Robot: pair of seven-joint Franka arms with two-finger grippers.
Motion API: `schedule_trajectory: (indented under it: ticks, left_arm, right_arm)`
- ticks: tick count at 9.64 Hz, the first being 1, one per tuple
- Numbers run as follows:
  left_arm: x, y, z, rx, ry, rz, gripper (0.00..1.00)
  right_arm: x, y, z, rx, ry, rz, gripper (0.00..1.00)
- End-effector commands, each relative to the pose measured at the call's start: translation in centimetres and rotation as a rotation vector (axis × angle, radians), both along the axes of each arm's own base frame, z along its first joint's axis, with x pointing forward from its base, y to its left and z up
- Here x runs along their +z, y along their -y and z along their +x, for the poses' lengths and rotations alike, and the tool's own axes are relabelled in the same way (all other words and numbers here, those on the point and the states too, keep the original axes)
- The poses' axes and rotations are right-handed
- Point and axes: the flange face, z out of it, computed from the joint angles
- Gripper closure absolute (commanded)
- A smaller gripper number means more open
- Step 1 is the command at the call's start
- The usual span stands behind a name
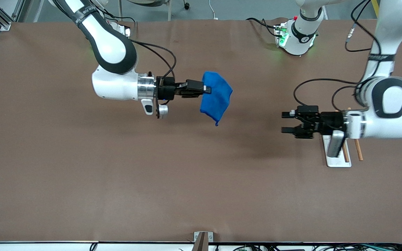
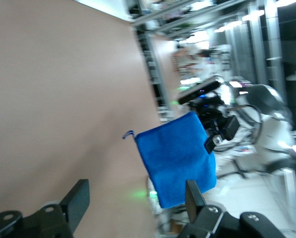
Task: Right arm passes towel to left arm to hang
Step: 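Lift the towel with the right gripper while the left gripper approaches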
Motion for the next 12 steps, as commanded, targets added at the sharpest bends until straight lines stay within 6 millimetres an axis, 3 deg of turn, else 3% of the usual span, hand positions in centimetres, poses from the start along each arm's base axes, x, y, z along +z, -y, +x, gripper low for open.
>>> schedule_trajectory:
  ticks: [1, 4, 6, 12]
  left_arm:
    - [-3.6, 1.1, -1.2, -0.068, -0.092, -0.175, 0.24]
    - [-3.1, 1.4, -2.7, -0.134, -0.357, -0.208, 0.25]
    - [-3.3, 1.6, -3.5, -0.166, -0.466, -0.204, 0.28]
    - [-3.6, 2.7, -3.9, -0.165, -0.494, -0.231, 0.35]
  right_arm:
    - [-0.9, -3.7, -0.3, -0.039, 0.014, 0.161, 1.0]
    - [-1.7, -8.1, 0.2, -0.105, 0.046, 0.303, 1.0]
    - [-0.9, -10.3, 0.0, -0.109, 0.027, 0.349, 1.0]
    - [0.5, -10.8, 0.3, -0.131, 0.027, 0.372, 1.0]
